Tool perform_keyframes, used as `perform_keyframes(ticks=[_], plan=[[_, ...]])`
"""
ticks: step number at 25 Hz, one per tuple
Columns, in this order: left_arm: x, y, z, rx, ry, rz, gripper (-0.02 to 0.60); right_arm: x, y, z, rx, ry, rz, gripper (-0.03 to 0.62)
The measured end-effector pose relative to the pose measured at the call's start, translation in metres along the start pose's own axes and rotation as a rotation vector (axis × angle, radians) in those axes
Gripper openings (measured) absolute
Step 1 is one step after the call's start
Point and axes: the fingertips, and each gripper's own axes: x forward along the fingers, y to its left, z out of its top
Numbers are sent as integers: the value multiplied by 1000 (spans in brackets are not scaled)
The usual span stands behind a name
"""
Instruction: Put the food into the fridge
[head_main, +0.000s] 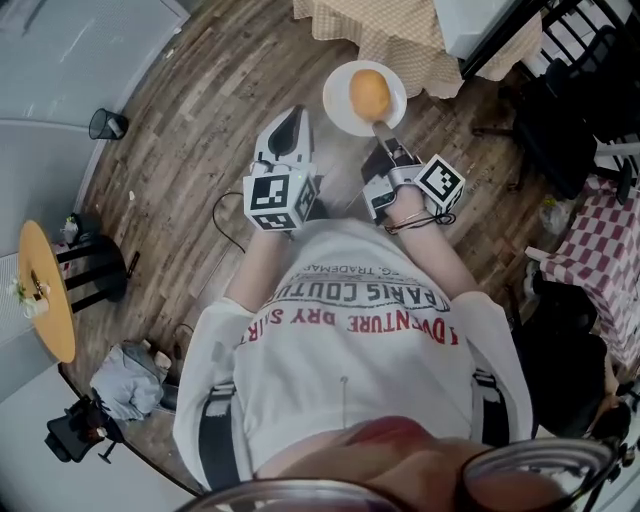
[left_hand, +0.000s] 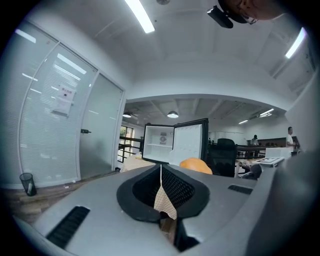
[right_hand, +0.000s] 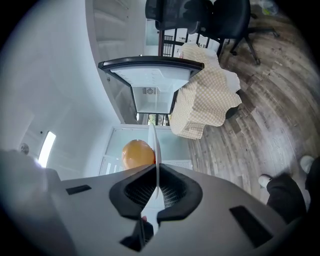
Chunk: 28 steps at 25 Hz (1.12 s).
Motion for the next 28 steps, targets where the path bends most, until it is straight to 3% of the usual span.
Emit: perform_keyframes(ticks=[8, 14, 21, 28], plan=[[9, 38, 2, 11, 8, 31, 28, 24, -8, -12, 25, 9, -22, 32], [45, 55, 0, -14, 20, -45, 28, 62, -11, 1, -5, -43, -50, 32], [111, 150, 18, -58, 35, -53, 28, 149, -4, 0, 26, -109, -98, 32], [184, 229, 38, -74, 44, -162, 28, 246, 12, 0, 15, -203, -128, 34]])
